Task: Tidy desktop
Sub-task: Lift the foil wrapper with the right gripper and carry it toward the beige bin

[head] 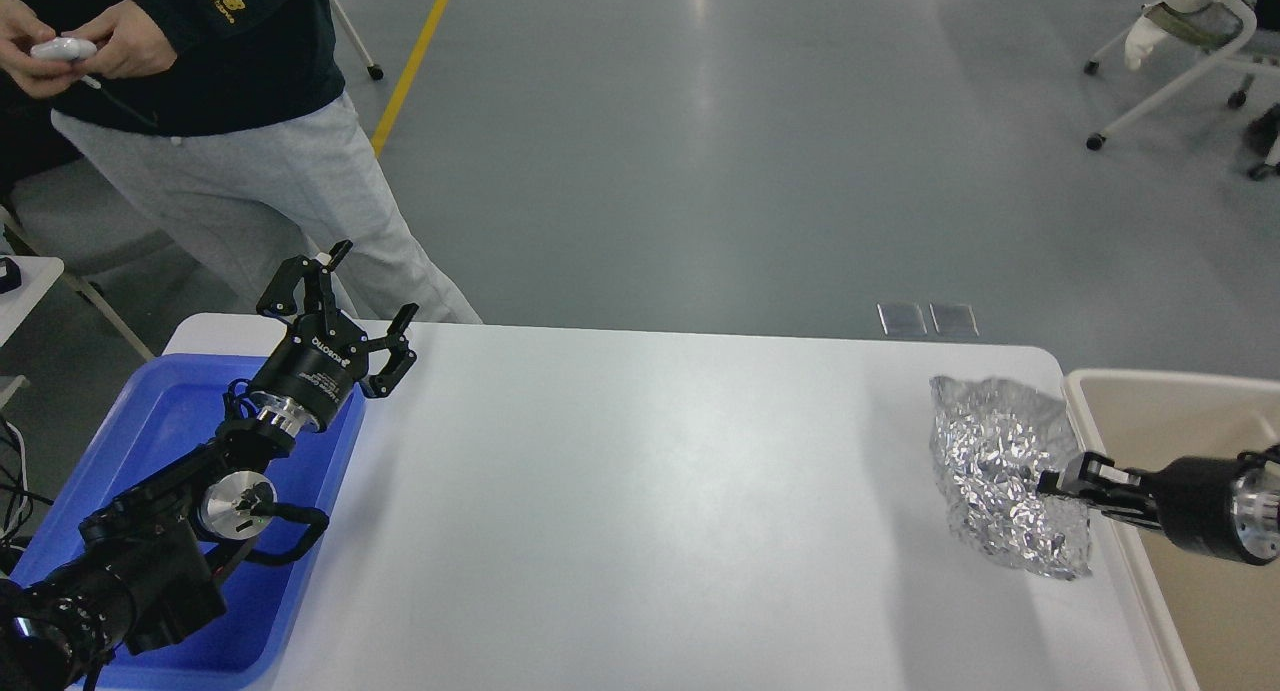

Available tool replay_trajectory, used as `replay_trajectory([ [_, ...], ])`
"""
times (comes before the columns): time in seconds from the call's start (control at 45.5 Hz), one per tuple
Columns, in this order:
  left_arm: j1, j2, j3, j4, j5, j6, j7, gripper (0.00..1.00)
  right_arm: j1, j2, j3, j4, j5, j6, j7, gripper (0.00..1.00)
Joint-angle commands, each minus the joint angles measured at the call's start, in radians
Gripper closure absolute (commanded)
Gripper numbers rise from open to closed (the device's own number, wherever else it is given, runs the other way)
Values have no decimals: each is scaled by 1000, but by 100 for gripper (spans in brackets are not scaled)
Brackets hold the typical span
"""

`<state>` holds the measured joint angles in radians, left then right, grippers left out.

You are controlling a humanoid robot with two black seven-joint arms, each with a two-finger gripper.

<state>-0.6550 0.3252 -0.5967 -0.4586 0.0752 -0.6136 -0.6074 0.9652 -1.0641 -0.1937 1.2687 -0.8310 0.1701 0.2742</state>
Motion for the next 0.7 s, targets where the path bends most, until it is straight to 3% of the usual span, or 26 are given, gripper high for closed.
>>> replay_trajectory([
  [0.0, 0, 0, 0, 0, 0, 0, 0, 0, 70, -114, 106, 9, 41, 193, 3, 100],
  [0.22, 0, 0, 0, 0, -2, 0, 0, 0, 112, -149, 112, -54, 24, 229, 3, 100],
  [0.439, 0, 0, 0, 0, 0, 0, 0, 0, 105, -102, 109, -299, 24, 215, 3, 100],
  [0.681, 0, 0, 0, 0, -2, 0, 0, 0, -19, 53, 99, -596, 36, 62, 6, 100],
])
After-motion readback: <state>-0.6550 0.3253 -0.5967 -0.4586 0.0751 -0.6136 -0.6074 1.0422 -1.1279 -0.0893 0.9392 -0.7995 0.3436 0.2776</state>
